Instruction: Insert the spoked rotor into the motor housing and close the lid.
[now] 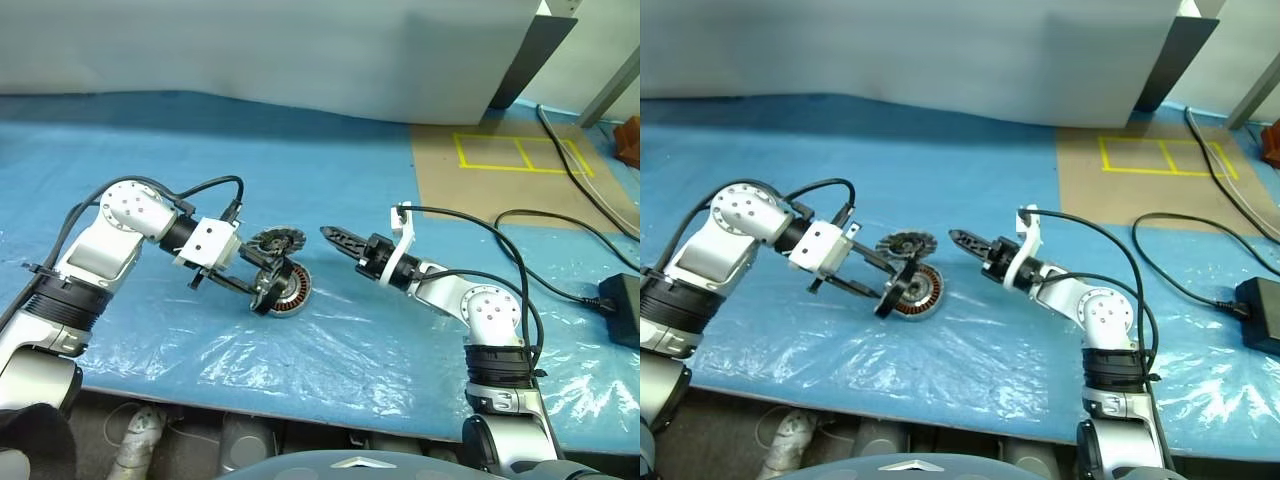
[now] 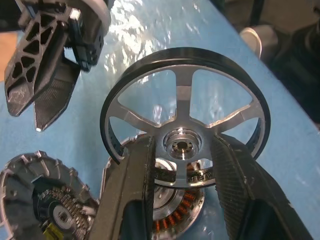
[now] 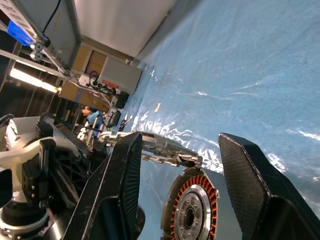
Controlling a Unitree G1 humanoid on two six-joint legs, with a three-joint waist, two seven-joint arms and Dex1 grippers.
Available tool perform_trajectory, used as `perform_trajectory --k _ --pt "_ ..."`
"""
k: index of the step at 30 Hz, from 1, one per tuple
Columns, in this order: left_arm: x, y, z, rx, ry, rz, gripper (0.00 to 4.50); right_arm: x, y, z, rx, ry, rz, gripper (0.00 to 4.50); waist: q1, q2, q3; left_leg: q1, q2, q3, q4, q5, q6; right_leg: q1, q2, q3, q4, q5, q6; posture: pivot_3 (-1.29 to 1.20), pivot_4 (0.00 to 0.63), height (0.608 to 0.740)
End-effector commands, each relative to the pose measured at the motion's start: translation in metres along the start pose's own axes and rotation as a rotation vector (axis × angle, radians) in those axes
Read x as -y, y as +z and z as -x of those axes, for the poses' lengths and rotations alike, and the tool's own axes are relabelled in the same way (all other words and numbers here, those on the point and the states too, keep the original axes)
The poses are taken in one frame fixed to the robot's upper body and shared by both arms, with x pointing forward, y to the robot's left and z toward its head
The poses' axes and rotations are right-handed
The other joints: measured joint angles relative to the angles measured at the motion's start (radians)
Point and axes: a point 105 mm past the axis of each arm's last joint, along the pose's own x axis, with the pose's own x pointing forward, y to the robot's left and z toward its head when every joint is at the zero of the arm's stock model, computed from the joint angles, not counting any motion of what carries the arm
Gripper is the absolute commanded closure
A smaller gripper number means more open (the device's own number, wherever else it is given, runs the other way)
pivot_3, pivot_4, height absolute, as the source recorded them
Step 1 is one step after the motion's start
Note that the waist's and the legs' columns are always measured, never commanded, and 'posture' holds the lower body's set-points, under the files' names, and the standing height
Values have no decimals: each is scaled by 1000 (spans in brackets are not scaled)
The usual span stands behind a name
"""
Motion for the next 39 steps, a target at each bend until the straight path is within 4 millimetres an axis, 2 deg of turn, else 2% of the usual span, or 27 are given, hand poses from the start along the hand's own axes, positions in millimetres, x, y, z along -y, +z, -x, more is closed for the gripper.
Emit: perform_trajectory --k 1,8,15,22,25,29,33,39 --pt "-4 -20 10 -145 9 -14 3193 -11 3 2 27 34 22 1988 0 0 0 0 0 0 0 0 0 0 0 0 0 0 0 0 150 740" --pt "-7 -36 5 -183 37 34 3193 -8 2 3 31 18 29 1988 2 0 0 -1 0 -1 0 0 0 0 0 -1 0 0 0 0 150 740" --pt "-19 -28 -10 -131 111 21 3193 -7 1 3 29 13 33 1988 2 0 0 -1 0 -1 0 0 0 1 0 -1 0 0 0 0 150 740" --pt "-30 -21 -10 -104 158 29 3193 -6 -1 3 20 5 46 1988 3 0 0 -1 0 -1 0 0 0 1 0 -1 0 0 0 0 150 740" --pt "-25 -8 -7 -47 111 41 3193 -6 -1 2 20 5 49 1988 3 0 0 -1 0 -2 0 0 0 1 0 -1 0 0 0 0 150 740" --pt "-24 -7 -3 -30 99 65 3193 -6 -1 3 19 5 50 1988 2 0 0 -1 0 -2 0 0 0 1 0 -1 0 0 0 0 150 740" --pt "-28 4 -6 33 104 83 3193 -5 -1 2 16 2 50 1988 1 0 0 -1 0 -2 0 0 0 1 0 -1 0 0 0 0 150 740" --pt "-29 -4 -18 -18 116 44 3193 -4 -2 2 12 -3 52 1988 2 0 0 -1 0 -2 0 0 0 1 0 -1 -1 0 0 0 150 740"
